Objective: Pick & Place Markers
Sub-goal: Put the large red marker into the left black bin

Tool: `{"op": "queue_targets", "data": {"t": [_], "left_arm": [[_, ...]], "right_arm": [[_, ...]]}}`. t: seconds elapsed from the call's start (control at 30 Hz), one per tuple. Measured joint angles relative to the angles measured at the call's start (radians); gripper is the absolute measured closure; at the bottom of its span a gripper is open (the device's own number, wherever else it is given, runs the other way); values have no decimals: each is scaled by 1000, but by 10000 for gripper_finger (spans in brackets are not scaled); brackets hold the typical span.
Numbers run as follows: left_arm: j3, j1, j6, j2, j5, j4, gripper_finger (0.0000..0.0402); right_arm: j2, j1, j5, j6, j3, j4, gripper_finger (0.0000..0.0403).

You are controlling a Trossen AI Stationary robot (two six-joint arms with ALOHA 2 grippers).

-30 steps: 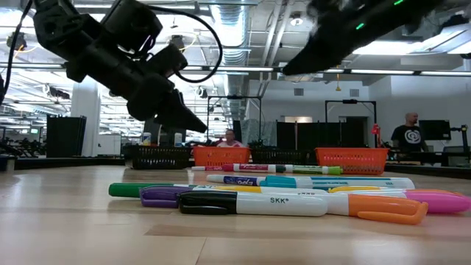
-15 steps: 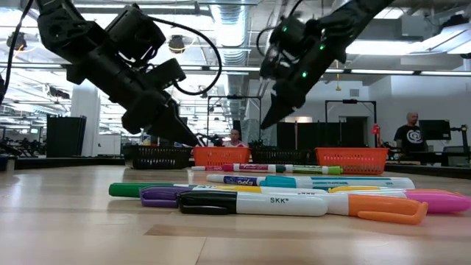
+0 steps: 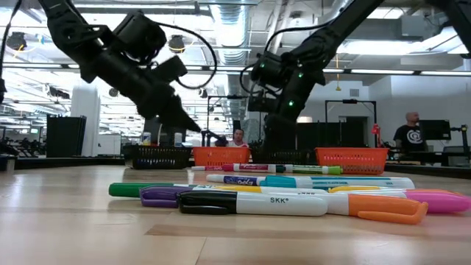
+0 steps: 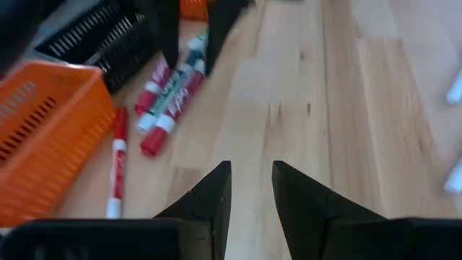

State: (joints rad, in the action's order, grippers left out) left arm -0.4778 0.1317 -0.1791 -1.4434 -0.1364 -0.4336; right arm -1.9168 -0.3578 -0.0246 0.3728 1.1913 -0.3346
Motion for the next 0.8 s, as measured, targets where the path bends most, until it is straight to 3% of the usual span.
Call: {"op": "queue_targets", "data": {"t": [0.4,0.8], "left_arm": [[0,25,-27,200,15,11,298],[0,7,-16,220,15,63,298]], "right_arm": [[-19,-1,-2,49,22,-12,239],[-38,-6,-11,20,23,-52,239]]}}
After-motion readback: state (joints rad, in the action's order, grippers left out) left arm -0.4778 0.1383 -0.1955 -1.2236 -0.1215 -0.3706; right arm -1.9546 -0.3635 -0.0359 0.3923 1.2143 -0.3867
